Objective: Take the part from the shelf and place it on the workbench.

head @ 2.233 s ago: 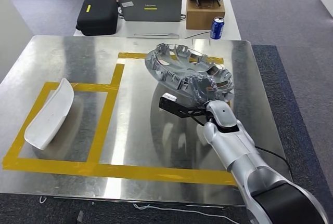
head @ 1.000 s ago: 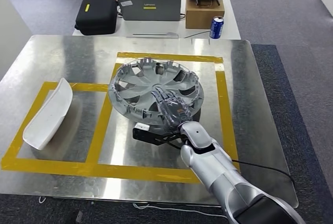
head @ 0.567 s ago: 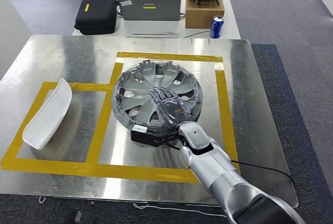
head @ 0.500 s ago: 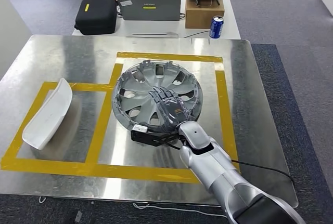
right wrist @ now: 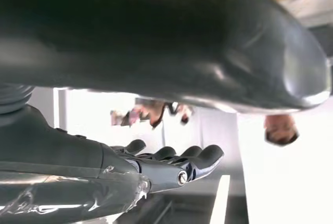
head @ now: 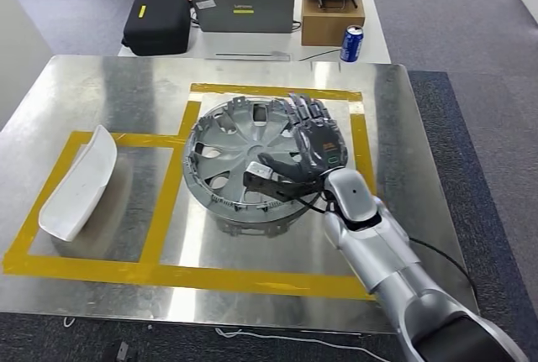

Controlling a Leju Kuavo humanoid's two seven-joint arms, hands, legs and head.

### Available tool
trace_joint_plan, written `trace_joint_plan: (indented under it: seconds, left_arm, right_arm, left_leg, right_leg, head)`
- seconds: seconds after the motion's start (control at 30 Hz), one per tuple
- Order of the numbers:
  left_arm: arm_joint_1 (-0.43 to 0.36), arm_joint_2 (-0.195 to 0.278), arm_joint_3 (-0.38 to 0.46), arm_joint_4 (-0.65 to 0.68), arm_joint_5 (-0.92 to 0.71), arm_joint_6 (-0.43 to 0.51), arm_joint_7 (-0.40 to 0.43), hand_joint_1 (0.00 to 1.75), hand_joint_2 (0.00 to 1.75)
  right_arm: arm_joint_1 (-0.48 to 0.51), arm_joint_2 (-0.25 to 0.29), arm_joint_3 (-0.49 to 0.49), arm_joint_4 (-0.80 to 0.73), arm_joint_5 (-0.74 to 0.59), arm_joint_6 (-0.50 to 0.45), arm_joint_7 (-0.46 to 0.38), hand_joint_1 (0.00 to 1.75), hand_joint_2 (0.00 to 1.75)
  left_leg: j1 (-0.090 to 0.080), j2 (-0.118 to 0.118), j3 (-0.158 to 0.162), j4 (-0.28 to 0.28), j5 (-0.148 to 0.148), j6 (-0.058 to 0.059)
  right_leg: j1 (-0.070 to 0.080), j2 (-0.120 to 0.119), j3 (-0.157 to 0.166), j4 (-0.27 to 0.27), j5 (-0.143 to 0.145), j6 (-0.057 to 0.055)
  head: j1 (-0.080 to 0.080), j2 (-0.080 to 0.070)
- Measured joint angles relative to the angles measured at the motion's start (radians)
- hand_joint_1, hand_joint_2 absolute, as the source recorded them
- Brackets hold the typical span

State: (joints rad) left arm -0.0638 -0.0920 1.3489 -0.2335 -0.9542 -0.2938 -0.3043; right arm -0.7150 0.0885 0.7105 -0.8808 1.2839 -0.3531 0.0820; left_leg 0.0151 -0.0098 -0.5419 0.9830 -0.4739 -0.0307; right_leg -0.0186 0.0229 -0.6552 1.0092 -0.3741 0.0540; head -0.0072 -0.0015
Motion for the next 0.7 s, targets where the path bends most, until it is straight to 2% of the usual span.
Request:
trace_joint_plan:
  seconds: [0.13,0.27,0.37,0.47,0.5,0.57,0.63,0.7]
  left_arm:
    - [0.007,-0.014,0.022,0.001,0.024,0.015,-0.009,0.00,0.00]
    - [0.015,-0.029,0.044,0.002,0.044,0.016,-0.020,0.00,0.00]
    - [0.022,-0.042,0.060,0.002,0.057,0.018,-0.031,0.00,0.00]
    - [0.034,-0.054,0.073,0.002,0.061,0.019,-0.046,0.00,0.00]
    - [0.038,-0.058,0.076,0.002,0.059,0.021,-0.049,0.00,0.00]
    - [0.044,-0.065,0.079,0.002,0.050,0.026,-0.051,0.00,0.00]
    - [0.046,-0.070,0.079,0.002,0.042,0.029,-0.051,0.00,0.00]
    - [0.048,-0.076,0.080,0.002,0.041,0.029,-0.054,0.00,0.00]
  right_arm:
    - [-0.011,-0.192,-0.075,-0.213,-0.028,0.129,-0.007,0.00,0.00]
    - [0.019,-0.430,-0.197,-0.459,-0.177,0.196,-0.015,0.00,0.00]
    - [0.134,-0.622,-0.359,-0.676,-0.351,0.210,-0.018,0.00,0.00]
    - [0.348,-0.768,-0.623,-0.901,-0.473,0.208,-0.059,0.00,0.00]
    - [0.430,-0.791,-0.733,-0.978,-0.497,0.188,-0.095,0.00,0.00]
    - [0.576,-0.795,-0.947,-1.121,-0.524,0.109,-0.186,0.00,0.00]
    - [0.697,-0.768,-1.134,-1.246,-0.539,0.013,-0.275,0.00,0.00]
    - [0.788,-0.720,-1.314,-1.356,-0.580,-0.043,-0.369,0.00,0.00]
  left_leg:
    - [-0.001,-0.005,-0.001,0.001,0.000,0.001]
    - [-0.003,-0.009,-0.001,0.001,-0.002,0.005]
    - [-0.003,-0.015,-0.001,0.002,-0.004,0.009]
    - [-0.003,-0.018,0.000,0.001,-0.008,0.013]
    - [-0.003,-0.018,0.000,0.001,-0.010,0.014]
    - [-0.002,-0.017,0.001,0.000,-0.013,0.014]
    - [-0.002,-0.017,0.004,-0.001,-0.015,0.013]
    - [-0.002,-0.016,0.007,-0.001,-0.016,0.013]
  right_leg:
    - [-0.001,-0.006,0.002,-0.003,0.000,0.001]
    - [-0.002,-0.010,0.004,-0.006,-0.001,0.003]
    - [-0.002,-0.017,0.008,-0.007,-0.005,0.009]
    - [-0.002,-0.020,0.010,-0.008,-0.009,0.013]
    - [-0.002,-0.020,0.011,-0.008,-0.011,0.013]
    - [-0.003,-0.019,0.011,-0.008,-0.013,0.012]
    - [-0.002,-0.018,0.013,-0.008,-0.016,0.011]
    - [-0.001,-0.017,0.015,-0.008,-0.018,0.010]
  head:
    - [0.000,0.000]
    - [0.000,0.000]
    - [0.001,0.000]
    - [0.001,0.000]
    - [0.001,0.000]
    - [0.001,0.000]
    - [0.001,0.000]
    - [0.001,0.000]
